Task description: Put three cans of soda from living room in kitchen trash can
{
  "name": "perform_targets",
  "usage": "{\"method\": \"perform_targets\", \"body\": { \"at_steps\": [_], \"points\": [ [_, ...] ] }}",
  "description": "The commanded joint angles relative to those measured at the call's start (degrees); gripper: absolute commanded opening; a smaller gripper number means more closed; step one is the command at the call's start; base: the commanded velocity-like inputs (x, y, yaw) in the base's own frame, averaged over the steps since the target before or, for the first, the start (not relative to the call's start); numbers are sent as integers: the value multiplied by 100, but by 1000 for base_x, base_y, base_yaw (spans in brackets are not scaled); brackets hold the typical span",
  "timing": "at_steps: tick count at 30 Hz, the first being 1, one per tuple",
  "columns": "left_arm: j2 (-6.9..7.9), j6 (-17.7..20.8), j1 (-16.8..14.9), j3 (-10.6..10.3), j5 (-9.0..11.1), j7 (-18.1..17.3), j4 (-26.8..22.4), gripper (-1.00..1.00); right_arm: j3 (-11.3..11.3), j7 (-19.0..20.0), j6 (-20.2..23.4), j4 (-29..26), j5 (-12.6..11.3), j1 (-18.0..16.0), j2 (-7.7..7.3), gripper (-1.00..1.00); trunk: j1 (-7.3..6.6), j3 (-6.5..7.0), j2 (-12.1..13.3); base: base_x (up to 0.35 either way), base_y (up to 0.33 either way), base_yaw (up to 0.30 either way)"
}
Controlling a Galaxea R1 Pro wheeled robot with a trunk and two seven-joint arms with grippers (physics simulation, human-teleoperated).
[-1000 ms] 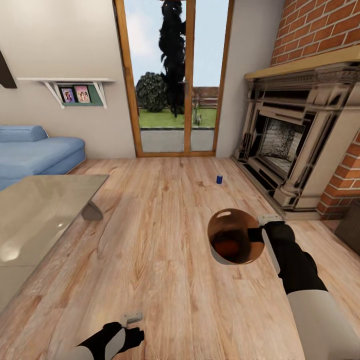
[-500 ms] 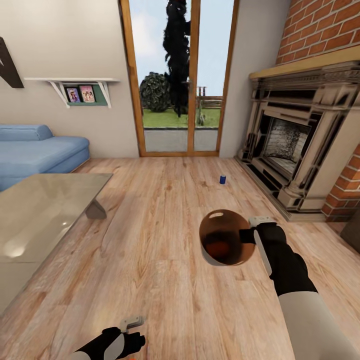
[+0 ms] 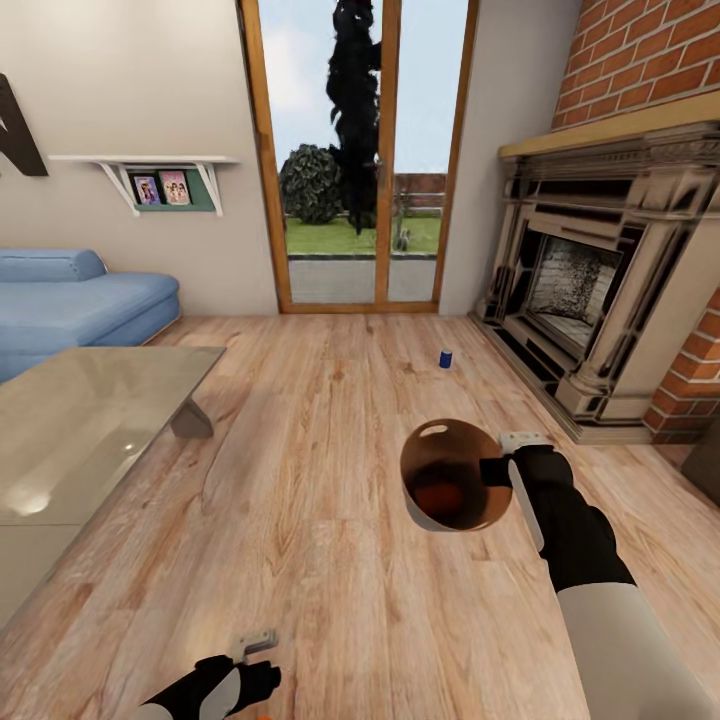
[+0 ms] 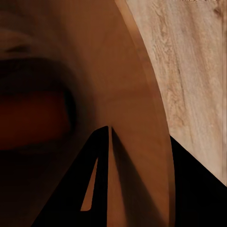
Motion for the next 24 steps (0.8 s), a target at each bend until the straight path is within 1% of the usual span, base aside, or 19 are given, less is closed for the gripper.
{"method": "perform_targets", "body": {
  "at_steps": [1,2,24],
  "points": [
    [3,-10,0,0,0,8,1,100,1,29,0,-2,-87,-2,1,-100,-1,1,0,0,0,0],
    [3,-14,0,0,0,11,1,100,1,31,0,-2,-87,-2,1,-100,-1,1,0,0,0,0],
    [5,-28,1,-5,-3,22,1,100,-8,29,0,-3,-87,-2,-6,-100,483,-394,-883,0,0,0]
  ]
}}
